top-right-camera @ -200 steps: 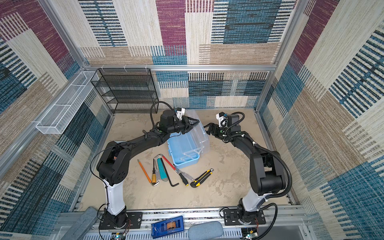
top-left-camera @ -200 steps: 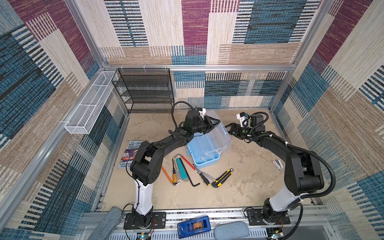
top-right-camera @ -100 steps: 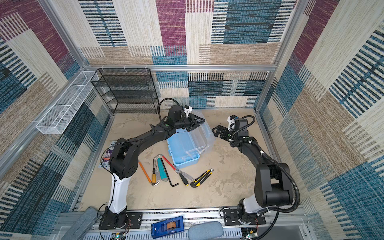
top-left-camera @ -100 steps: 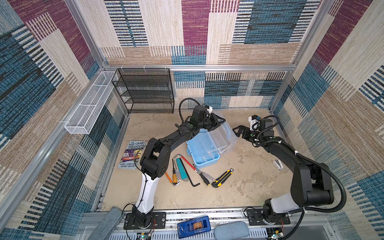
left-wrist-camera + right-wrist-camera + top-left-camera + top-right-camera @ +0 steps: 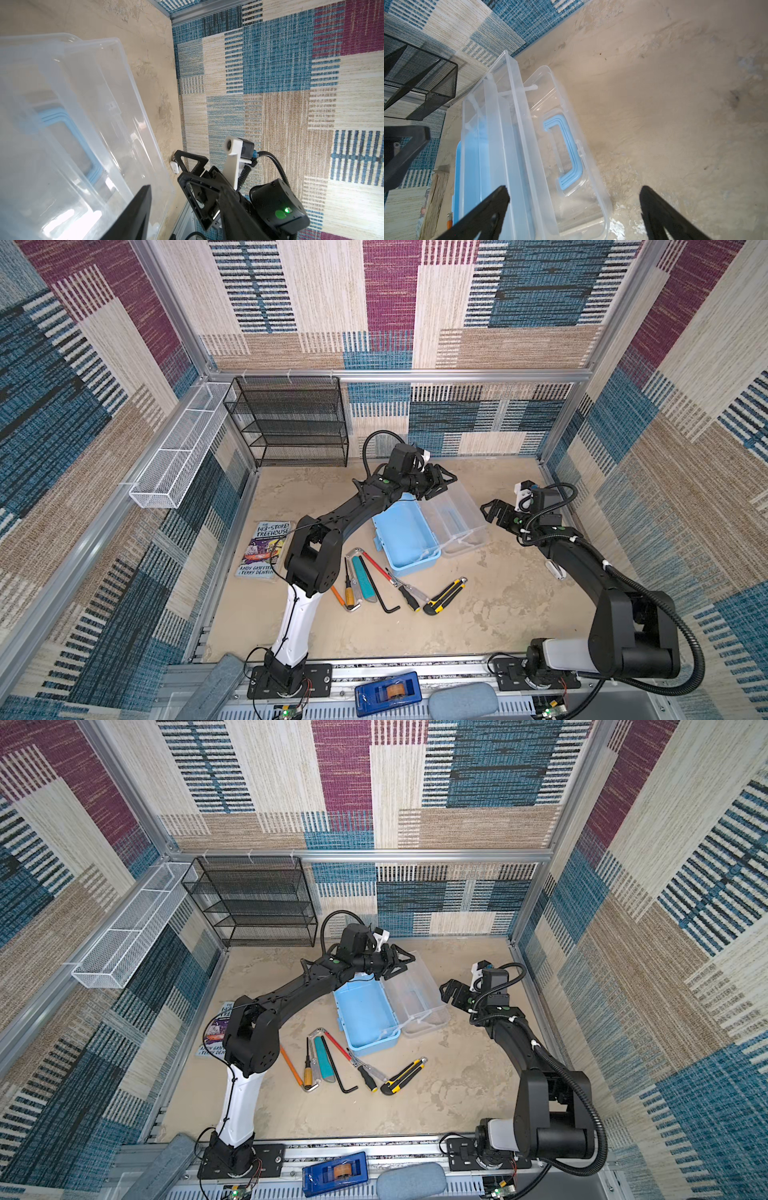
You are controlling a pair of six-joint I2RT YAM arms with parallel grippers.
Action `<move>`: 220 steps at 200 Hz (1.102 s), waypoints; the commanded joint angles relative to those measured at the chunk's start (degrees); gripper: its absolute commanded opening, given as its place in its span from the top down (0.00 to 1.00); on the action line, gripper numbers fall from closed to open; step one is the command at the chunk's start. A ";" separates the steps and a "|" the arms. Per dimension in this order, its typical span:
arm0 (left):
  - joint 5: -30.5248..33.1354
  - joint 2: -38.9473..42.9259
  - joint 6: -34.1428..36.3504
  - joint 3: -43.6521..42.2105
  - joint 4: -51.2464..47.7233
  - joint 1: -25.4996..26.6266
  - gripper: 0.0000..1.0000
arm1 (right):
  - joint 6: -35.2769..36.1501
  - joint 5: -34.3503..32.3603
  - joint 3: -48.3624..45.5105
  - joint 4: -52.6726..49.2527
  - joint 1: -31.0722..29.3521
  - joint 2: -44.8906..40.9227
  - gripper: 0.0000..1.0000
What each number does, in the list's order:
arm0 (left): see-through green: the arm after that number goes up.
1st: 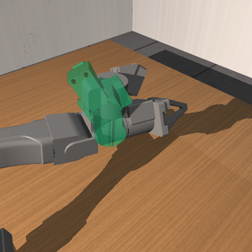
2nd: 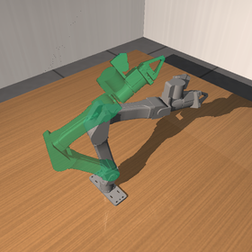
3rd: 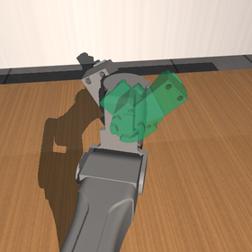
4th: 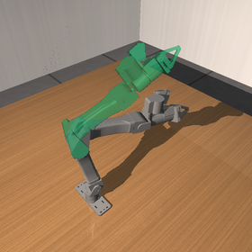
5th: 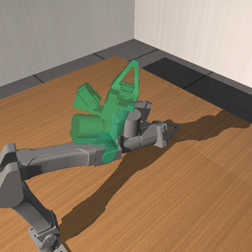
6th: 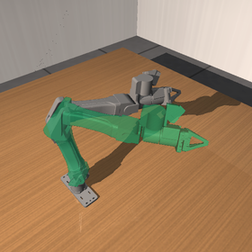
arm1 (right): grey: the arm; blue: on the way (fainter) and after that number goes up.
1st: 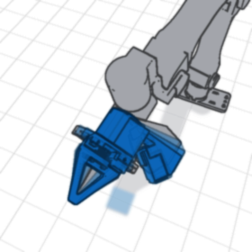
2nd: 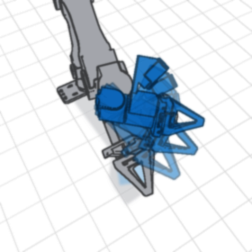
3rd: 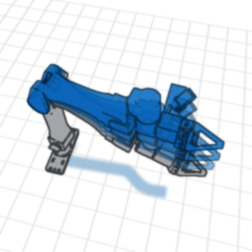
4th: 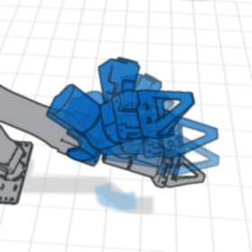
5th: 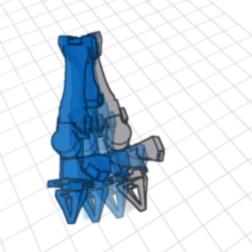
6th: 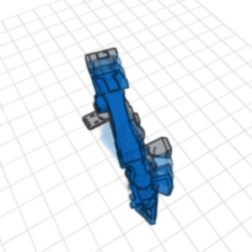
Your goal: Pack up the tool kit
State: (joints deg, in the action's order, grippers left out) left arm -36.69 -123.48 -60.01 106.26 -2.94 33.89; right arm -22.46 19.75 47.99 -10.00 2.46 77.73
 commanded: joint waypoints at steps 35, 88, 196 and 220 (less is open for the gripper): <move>5.90 12.52 6.68 -15.97 -5.65 -2.41 0.40 | 2.65 1.03 -0.59 1.25 0.00 -2.12 0.00; 15.99 22.45 12.83 -26.12 -19.95 -3.50 0.35 | 2.95 3.28 -1.79 2.78 0.00 -1.62 0.00; 21.04 29.92 11.44 -37.94 -28.26 -2.97 0.35 | 2.24 3.05 -1.33 3.33 0.00 0.62 0.00; 21.21 28.61 11.20 -37.99 -28.26 -2.41 0.35 | 1.98 3.15 -1.23 3.45 0.02 0.72 0.00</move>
State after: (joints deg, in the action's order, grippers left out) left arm -16.71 -93.97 -49.41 68.12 -30.41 31.07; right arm -20.12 22.96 46.35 -8.62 2.55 78.37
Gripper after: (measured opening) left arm 0.655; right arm 0.996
